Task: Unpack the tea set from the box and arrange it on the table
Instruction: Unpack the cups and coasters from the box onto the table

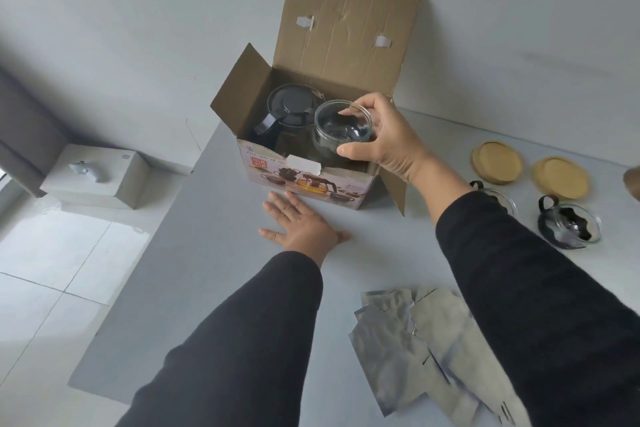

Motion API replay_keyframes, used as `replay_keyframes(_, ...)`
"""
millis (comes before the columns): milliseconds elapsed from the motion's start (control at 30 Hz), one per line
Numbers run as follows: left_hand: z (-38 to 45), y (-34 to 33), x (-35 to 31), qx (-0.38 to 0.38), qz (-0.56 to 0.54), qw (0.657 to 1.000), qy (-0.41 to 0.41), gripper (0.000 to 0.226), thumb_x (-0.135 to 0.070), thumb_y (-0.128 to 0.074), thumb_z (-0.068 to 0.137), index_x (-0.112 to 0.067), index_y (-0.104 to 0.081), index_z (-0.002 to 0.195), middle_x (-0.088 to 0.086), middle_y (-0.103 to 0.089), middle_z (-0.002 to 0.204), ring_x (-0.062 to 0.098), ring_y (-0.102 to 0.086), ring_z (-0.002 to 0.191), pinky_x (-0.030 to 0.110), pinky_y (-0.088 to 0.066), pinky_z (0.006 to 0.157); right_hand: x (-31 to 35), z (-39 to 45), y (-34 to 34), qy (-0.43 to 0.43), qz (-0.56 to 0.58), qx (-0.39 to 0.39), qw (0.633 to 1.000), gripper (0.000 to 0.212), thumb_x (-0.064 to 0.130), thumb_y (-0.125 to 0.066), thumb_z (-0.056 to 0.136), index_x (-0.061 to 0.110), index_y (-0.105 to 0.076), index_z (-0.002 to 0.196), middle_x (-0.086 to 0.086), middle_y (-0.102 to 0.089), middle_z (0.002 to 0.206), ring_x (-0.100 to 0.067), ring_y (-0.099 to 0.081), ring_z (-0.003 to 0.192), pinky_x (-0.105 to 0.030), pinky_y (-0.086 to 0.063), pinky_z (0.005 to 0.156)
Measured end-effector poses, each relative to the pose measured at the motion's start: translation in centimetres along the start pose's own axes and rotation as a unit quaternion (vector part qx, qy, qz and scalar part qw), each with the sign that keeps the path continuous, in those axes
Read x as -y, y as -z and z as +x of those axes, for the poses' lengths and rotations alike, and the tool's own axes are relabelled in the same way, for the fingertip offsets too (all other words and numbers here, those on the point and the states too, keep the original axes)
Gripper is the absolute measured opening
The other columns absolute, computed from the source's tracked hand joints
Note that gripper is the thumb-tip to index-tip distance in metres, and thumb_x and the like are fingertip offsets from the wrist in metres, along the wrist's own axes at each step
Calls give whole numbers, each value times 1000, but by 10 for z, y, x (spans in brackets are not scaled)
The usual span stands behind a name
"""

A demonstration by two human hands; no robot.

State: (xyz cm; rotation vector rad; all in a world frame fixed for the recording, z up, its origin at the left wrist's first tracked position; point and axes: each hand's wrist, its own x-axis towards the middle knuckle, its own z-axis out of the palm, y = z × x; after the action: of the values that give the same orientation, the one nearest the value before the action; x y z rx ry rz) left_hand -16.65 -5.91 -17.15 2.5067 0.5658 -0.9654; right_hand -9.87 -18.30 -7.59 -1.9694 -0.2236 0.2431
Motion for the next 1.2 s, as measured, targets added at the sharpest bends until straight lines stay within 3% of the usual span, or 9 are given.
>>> replay_keyframes(100,-2,0,0,-5,5,1000,-4,133,-67,-64,73,-7,32,143,18,36,150,38,30,140,62,3,111,-4,-12,-2,16,57,-85,995,67,39,-80,47,28,-48,104,5,-60,108,-18,-58,106,-41,-47,98)
replay_keyframes(233,-5,1,0,-14,16,1000,-4,132,-67,-63,73,-5,29,144,18,33,152,37,27,141,63,0,111,-11,-42,-1,22,127,-176,976,82,36,-78,47,14,-50,121,-2,-57,115,-14,-56,109,-26,-48,95)
replay_keyframes(367,-10,-1,2,-33,32,999,-12,131,-72,-59,72,-5,25,146,19,28,154,37,23,143,62,-2,112,-25,-81,10,24,149,-247,957,77,31,-79,49,14,-49,118,0,-59,111,-21,-59,107,-31,-51,93)
replay_keyframes(567,-16,-19,-3,-77,-2,997,-7,112,-60,-57,83,-9,16,151,16,22,156,35,19,145,57,-2,115,-53,-147,40,3,146,-335,931,74,29,-77,47,14,-48,114,2,-60,108,-6,-61,97,-21,-49,87)
replay_keyframes(700,-30,-39,-18,-104,-39,993,28,111,-56,-61,83,-6,10,152,18,16,157,34,14,146,54,-4,116,-90,-191,65,-33,124,-379,916,70,11,-78,52,6,-50,116,-3,-62,109,-7,-62,96,-23,-51,87)
replay_keyframes(1000,-40,-73,-37,-150,-57,987,29,106,-56,-60,84,-6,4,153,15,8,160,32,7,147,49,-6,118,-170,-279,117,-139,13,-353,925,73,21,-76,51,27,-51,119,8,-60,116,-9,-58,106,-25,-50,91)
replay_keyframes(1067,-39,-76,-35,-161,-62,985,24,105,-55,-61,84,-5,2,153,14,6,160,32,6,147,49,-7,118,-182,-289,127,-146,2,-342,928,74,19,-77,51,27,-50,120,10,-60,114,-9,-58,105,-29,-51,92)
replay_keyframes(1200,-37,-79,-36,-176,-59,982,20,103,-53,-61,85,-4,-1,152,15,2,160,33,3,147,48,-8,118,-196,-298,143,-144,-2,-327,934,74,14,-76,52,22,-48,120,18,-58,106,-6,-57,102,-23,-48,89)
